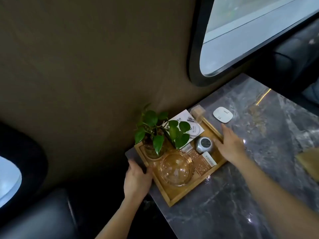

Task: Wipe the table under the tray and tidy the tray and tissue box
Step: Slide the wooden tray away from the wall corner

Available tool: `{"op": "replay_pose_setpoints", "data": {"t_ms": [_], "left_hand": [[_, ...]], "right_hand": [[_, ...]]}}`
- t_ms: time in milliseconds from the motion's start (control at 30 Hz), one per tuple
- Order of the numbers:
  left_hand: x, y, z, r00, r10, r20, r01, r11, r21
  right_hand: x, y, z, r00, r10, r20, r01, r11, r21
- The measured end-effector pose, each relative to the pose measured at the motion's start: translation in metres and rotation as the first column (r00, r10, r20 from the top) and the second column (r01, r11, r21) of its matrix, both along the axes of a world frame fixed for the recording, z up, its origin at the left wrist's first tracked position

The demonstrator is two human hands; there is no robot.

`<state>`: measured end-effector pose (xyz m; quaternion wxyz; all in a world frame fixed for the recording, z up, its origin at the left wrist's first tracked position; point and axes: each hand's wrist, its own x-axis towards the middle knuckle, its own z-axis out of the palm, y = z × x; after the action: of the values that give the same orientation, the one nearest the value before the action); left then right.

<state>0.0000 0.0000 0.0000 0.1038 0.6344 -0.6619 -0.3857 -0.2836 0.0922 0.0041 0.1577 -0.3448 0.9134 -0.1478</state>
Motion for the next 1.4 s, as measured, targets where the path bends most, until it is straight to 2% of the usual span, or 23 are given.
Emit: {"op": "replay_pose_setpoints", "data": {"t_ms": [100, 200, 467, 633, 833, 1000, 1100, 1167, 1300, 1400], "left_hand": [[-0.004, -0.002, -0.003, 0.993, -0.068, 0.098, 0.06, 0.994, 0.087], [-0.012, -0.002, -0.005, 0.986, -0.132, 0.099, 0.119, 0.985, 0.123], [-0.023, 0.004, -0.01, 0.973, -0.135, 0.186, 0.143, 0.989, -0.032], [-0.023, 0.005, -0.018, 0.911, -0.232, 0.341, 0.279, 0.956, -0.094], [-0.023, 0.004, -0.014, 0.953, -0.197, 0.23, 0.218, 0.973, -0.071], [-0.021, 0.007, -0.006, 0.893, -0.285, 0.349, 0.328, 0.942, -0.07], [-0.025, 0.009, 0.003, 0.923, -0.277, 0.266, 0.311, 0.946, -0.096], [-0.032, 0.011, 0.009, 0.912, -0.31, 0.269, 0.347, 0.932, -0.101], [-0.049, 0.021, 0.014, 0.89, -0.409, 0.204, 0.426, 0.903, -0.05], [-0.064, 0.035, 0.017, 0.84, -0.503, 0.201, 0.517, 0.856, -0.02]], "right_hand": [[-0.004, -0.002, -0.004, 1.0, 0.007, -0.014, -0.007, 1.0, 0.03], [-0.008, -0.005, -0.008, 0.996, 0.057, -0.069, -0.047, 0.989, 0.143], [-0.022, -0.024, -0.016, 0.914, 0.309, -0.264, -0.224, 0.925, 0.306], [-0.032, -0.029, -0.021, 0.902, 0.356, -0.245, -0.287, 0.917, 0.277], [-0.035, -0.025, -0.021, 0.869, 0.422, -0.258, -0.363, 0.898, 0.248], [-0.036, -0.009, -0.017, 0.864, 0.372, -0.338, -0.324, 0.926, 0.192], [-0.037, 0.01, -0.008, 0.823, 0.347, -0.45, -0.337, 0.936, 0.105], [-0.038, 0.027, -0.004, 0.811, 0.305, -0.499, -0.301, 0.949, 0.09], [-0.043, 0.072, -0.004, 0.86, 0.179, -0.478, -0.144, 0.984, 0.109], [-0.043, 0.115, 0.0, 0.89, 0.128, -0.438, -0.044, 0.98, 0.196]]}}
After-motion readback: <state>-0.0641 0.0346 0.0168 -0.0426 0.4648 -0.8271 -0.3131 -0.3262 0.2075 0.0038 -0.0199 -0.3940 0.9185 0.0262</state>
